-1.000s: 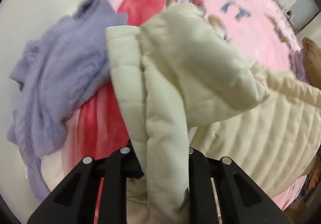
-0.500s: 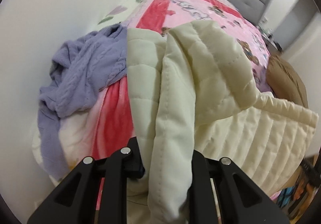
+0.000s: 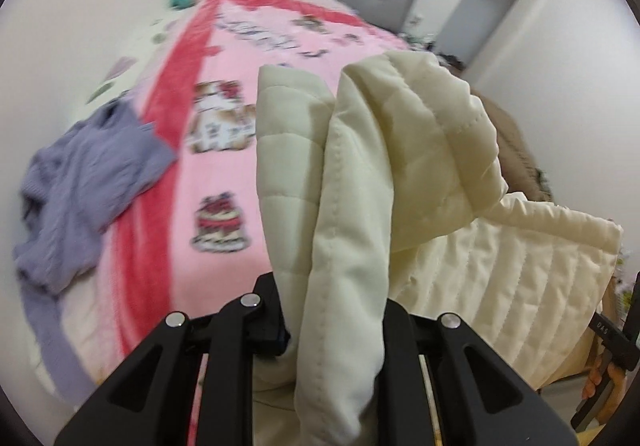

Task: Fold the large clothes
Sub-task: 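Lift the cream jacket bundle off the bed with both grippers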

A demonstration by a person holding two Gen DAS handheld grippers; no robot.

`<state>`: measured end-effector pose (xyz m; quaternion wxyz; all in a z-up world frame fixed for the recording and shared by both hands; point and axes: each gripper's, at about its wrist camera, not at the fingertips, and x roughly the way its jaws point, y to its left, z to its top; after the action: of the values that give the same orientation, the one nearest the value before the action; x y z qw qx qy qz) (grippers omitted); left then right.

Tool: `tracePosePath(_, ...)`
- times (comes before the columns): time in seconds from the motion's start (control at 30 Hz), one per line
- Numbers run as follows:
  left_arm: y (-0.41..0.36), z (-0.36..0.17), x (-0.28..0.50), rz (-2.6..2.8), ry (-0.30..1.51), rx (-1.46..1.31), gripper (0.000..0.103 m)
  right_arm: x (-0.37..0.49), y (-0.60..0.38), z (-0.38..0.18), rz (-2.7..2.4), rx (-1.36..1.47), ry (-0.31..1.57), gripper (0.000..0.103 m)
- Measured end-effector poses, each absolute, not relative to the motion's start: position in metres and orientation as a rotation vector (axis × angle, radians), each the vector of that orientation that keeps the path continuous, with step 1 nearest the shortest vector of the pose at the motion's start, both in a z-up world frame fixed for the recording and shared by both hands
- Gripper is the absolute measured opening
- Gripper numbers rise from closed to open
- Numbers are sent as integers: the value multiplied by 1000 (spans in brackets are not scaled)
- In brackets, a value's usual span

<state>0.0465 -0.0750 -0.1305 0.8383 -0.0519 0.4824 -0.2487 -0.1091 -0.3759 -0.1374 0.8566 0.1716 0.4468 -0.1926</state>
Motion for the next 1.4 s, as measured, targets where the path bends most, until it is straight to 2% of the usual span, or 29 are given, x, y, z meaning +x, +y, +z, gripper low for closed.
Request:
tracePosePath(0.2,-135,-105,41,-602,938,-50,17,-139,-415,-114,-493,363,849,17)
tracePosePath(0.4,-204,-96,40,-570,917,-48,17,-151,-489,-116,-467,367,791,17)
tracePosePath(0.7,-372,-74,45,-465,883,-63,17,-125,-658,-105,-371,265,725,17)
tracePosePath(0.97,-488,-50,108,-540,763,-66,17,-78,-798,-85,-363,290,616,17)
tracePosePath(1.07,-532,-45,159,-578,744,-89,17,-50,-845,-78,-355,348,577,17)
tracePosePath(1.2,-577,-45,221,-603,762,-79,17,-4,-882,-66,-375,325,552,17)
tracePosePath(1.3,-609,-47,265,-610,799,-66,17,37,-900,-63,-414,243,584,18)
tracePosePath(1.4,-634,-54,302,-600,828,-5,17,74,-927,-71,-429,286,630,18)
